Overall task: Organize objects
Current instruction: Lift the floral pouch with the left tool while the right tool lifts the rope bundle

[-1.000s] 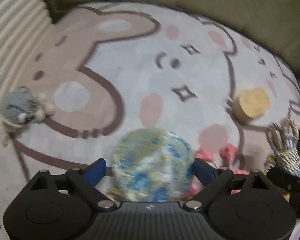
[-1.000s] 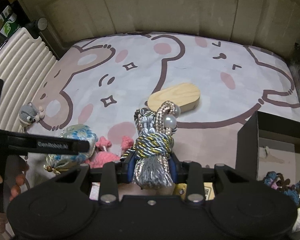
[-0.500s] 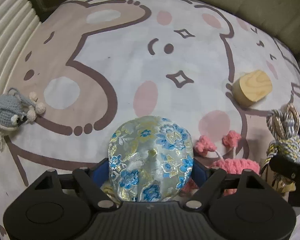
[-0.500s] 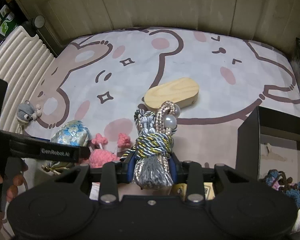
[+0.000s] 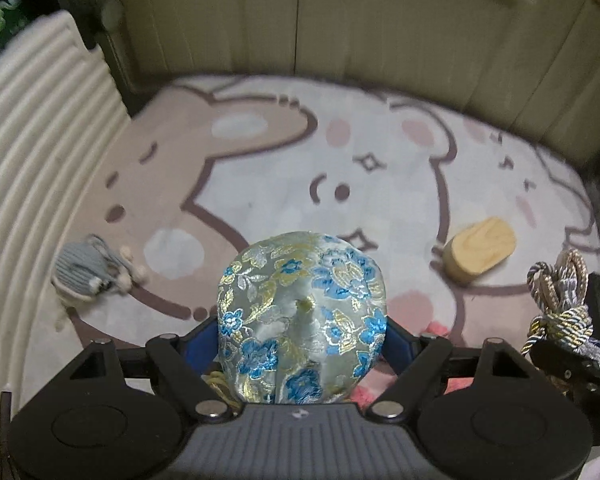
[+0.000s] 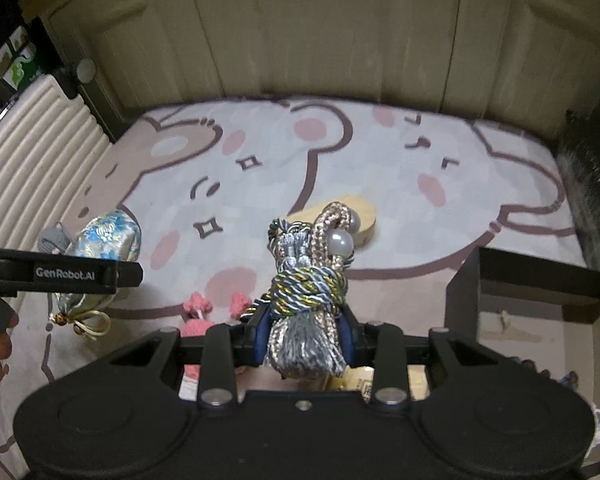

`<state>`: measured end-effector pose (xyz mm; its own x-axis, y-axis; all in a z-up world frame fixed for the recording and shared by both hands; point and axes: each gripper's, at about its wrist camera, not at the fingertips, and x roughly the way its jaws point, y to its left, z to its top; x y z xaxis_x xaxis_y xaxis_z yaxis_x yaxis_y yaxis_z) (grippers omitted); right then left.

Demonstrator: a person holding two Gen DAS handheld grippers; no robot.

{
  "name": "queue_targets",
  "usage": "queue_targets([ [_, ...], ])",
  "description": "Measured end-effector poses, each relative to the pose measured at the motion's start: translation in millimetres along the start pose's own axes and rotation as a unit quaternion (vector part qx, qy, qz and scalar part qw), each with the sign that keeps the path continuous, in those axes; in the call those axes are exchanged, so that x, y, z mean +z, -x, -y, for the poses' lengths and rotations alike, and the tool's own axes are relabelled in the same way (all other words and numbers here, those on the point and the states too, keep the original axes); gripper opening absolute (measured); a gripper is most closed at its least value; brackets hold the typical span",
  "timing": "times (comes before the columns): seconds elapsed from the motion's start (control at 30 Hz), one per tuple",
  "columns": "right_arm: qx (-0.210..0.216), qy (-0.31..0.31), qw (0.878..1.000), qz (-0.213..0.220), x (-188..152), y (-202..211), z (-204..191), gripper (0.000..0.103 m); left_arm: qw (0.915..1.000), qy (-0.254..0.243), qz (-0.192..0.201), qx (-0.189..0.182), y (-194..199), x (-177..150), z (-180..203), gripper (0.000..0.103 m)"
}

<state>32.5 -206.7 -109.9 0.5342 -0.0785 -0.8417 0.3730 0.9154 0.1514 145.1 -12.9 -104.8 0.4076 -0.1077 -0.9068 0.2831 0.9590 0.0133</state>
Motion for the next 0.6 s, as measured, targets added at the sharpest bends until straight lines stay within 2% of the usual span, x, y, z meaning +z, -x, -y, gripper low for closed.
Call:
queue_targets([
  [0.23, -0.006, 0.015, 0.999, 0.044, 1.3, 28.9, -5.4, 0.036, 0.9988, 0.009, 0.047, 0.001, 40.6, -1.7, 1.2, 0.083],
  [0.47, -0.008, 0.007, 0.997, 0.074, 3.0, 51.4, -5.1, 0.036, 0.9973, -0.005, 0.073, 0.005, 66.1, -5.6, 9.8, 0.083],
  [0.6, -0.015, 0.010, 0.996, 0.085, 2.5, 60.8, -6.0, 0.036, 0.9969, -0.007, 0.078, -0.007, 76.5, -8.4, 15.8, 0.083],
])
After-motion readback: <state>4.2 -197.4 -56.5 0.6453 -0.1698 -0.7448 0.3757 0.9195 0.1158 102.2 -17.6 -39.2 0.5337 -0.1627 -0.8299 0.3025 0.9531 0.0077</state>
